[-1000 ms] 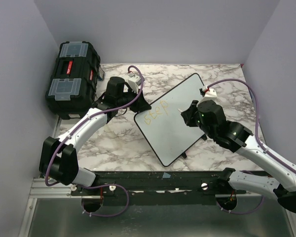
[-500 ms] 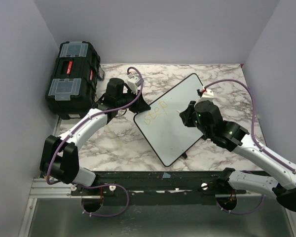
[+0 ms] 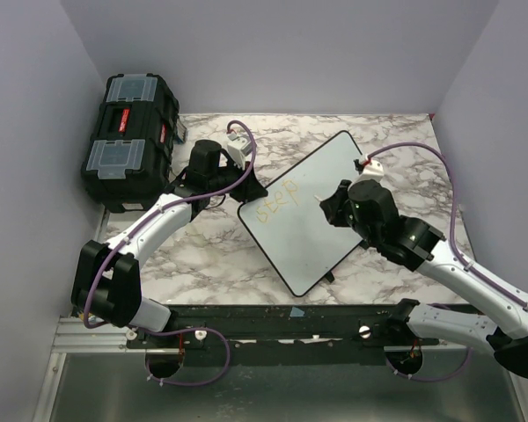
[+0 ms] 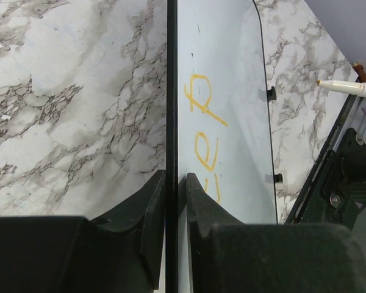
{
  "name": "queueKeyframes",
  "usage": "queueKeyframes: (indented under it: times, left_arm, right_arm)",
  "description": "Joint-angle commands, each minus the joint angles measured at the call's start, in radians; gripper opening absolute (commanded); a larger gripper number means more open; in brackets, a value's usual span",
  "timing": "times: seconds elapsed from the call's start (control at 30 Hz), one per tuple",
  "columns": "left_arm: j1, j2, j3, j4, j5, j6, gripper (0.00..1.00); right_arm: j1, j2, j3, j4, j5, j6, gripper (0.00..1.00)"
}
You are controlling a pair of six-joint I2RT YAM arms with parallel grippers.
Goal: Write a sentence on the whiteboard
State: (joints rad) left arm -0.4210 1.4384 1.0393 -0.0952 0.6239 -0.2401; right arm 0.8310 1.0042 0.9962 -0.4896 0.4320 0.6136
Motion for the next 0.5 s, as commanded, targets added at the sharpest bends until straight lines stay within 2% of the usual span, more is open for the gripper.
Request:
queueKeyframes:
  times: [0.0, 0.17, 0.47]
  left_arm:
    - [-0.019, 0.010, -0.013, -0.030, 0.019, 0.053, 0.18]
    - [-0.019, 0.012, -0.009, -0.032, 0.013, 0.053, 0.18]
    - [-0.019, 0.022, 0.009, -0.047, 0.004, 0.057, 0.19]
  right_arm:
    - [0.000, -0.021, 0.034, 0.018, -0.007, 0.098, 0.01]
    - [0.000, -0.019, 0.152, 0.003, -0.007, 0.270, 0.00]
    - [0.000, -0.061, 0.214, 0.231, -0.172, 0.504, 0.01]
